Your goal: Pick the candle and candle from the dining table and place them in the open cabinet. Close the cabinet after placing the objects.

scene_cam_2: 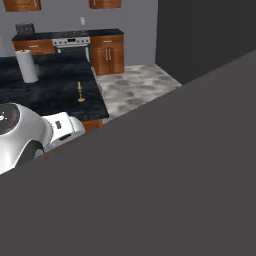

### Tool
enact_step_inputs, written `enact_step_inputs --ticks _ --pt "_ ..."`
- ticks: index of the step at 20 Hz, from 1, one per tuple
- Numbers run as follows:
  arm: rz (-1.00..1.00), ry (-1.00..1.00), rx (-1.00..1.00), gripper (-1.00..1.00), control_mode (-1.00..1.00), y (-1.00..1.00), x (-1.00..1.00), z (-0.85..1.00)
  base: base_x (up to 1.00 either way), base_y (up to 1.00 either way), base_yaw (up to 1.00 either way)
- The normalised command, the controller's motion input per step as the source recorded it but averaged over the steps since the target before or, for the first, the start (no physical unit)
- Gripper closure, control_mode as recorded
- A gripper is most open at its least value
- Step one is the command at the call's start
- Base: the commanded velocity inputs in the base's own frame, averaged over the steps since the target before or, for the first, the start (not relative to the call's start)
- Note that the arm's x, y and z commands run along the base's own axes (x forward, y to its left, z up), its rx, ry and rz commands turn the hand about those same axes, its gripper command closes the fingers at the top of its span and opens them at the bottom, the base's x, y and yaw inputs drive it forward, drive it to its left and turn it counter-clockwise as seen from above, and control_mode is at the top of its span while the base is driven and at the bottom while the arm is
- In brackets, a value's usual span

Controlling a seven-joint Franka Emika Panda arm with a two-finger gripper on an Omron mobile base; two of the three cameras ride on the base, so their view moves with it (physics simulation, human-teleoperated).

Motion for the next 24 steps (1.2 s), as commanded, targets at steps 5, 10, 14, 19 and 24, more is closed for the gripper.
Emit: enact_step_inputs --ticks 5,10,14,19,24 --pt "0.0 0.0 0.0 -1.0 1.0 0.0 0.0 0.0 0.38 -0.18 0.2" --pt "0.0 0.0 0.0 -1.0 1.0 0.0 0.0 0.0 0.42 -0.06 0.16" --pt "0.0 0.0 0.0 -1.0 1.0 0.0 0.0 0.0 0.47 -0.05 0.15" --pt "0.0 0.0 0.0 -1.0 1.0 0.0 0.0 0.0 0.54 -0.1 0.14" --pt "0.0 0.0 0.0 -1.0 1.0 0.0 0.0 0.0 0.52 -0.19 0.15"
